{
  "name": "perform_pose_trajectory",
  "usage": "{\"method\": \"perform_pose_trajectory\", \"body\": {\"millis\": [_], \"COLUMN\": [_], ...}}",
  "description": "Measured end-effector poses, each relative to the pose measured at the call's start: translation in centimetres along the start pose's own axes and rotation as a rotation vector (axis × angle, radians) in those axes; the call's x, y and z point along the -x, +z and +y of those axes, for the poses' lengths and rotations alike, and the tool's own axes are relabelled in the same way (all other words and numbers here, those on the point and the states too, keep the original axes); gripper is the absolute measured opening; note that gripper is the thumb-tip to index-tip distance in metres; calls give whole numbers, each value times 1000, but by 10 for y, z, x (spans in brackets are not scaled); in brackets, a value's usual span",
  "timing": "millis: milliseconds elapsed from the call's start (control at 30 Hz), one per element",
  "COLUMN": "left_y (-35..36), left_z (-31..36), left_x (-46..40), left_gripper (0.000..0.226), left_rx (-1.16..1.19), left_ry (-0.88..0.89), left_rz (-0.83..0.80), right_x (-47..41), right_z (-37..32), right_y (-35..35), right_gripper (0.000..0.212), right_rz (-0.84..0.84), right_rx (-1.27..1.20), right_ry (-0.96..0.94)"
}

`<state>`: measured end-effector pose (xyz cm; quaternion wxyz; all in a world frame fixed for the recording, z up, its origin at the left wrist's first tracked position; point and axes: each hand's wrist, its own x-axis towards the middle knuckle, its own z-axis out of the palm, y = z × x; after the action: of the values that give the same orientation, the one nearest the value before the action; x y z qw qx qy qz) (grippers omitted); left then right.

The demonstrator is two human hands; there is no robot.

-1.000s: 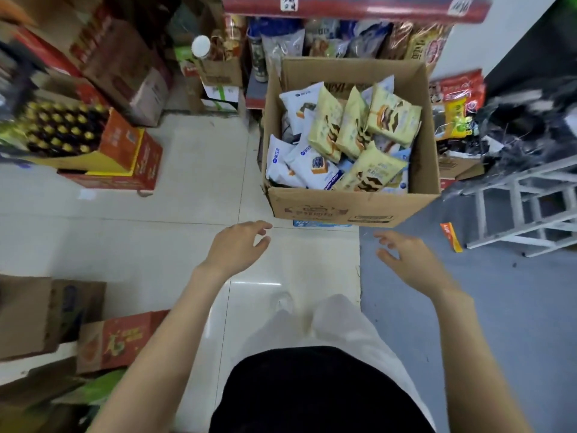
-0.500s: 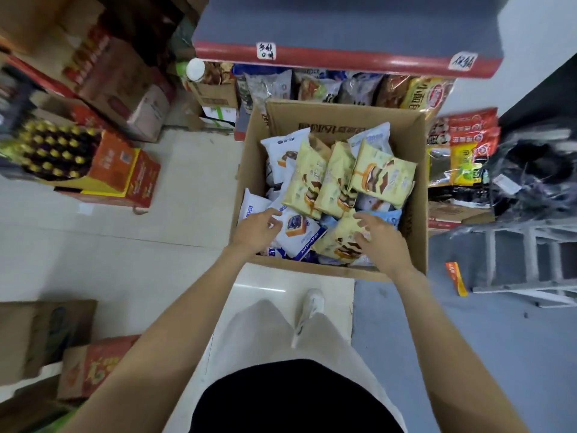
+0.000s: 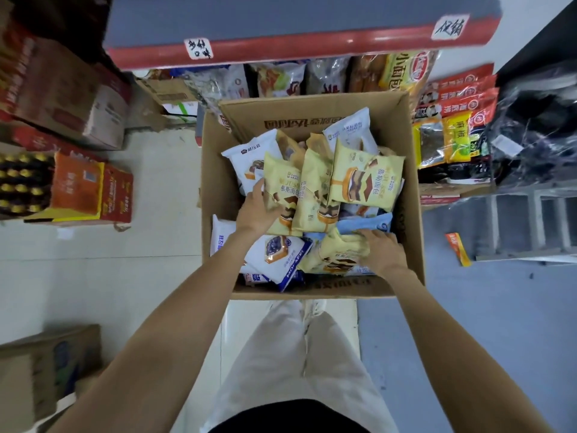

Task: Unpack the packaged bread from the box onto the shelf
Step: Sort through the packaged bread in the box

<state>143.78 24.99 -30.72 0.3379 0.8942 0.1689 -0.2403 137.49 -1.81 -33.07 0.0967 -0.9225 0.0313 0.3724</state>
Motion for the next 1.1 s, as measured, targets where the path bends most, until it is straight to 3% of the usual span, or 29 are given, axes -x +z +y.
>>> {"method": "perform_pose_trajectory", "body": {"millis": [167,300,433,533,767,933,1100], "left_y": [7,6,0,-3,-4,-8,-21], "left_z": [-5,-8,-21,-26,-24,-22,-25], "left_x": [-11,-13,-10,-8,-11,-2,14], "left_gripper": [82,82,85,86,79,76,74], "left_rx": [35,46,116,163,133,133,197], "left_ry": [4,37,33,15,25,32,42], "left_rz": [-12,-14,-38,-58,-68,-32,54], "right_x": [-1,0,-2,-2,-5,-10,-7], "right_z": [6,-2,-18,-23,-38,-43,-38], "right_y": [0,-8,-11,0,25,33,24], "right_gripper": [53,44,34,43,41,64,57], "right_rz": [-11,89,191,94,20,-156,-30], "right_rx": [-184,-393,-773,-1020,-790,-611,-445], "right_ry": [15,44,58,103,-36,-124,-215]}}
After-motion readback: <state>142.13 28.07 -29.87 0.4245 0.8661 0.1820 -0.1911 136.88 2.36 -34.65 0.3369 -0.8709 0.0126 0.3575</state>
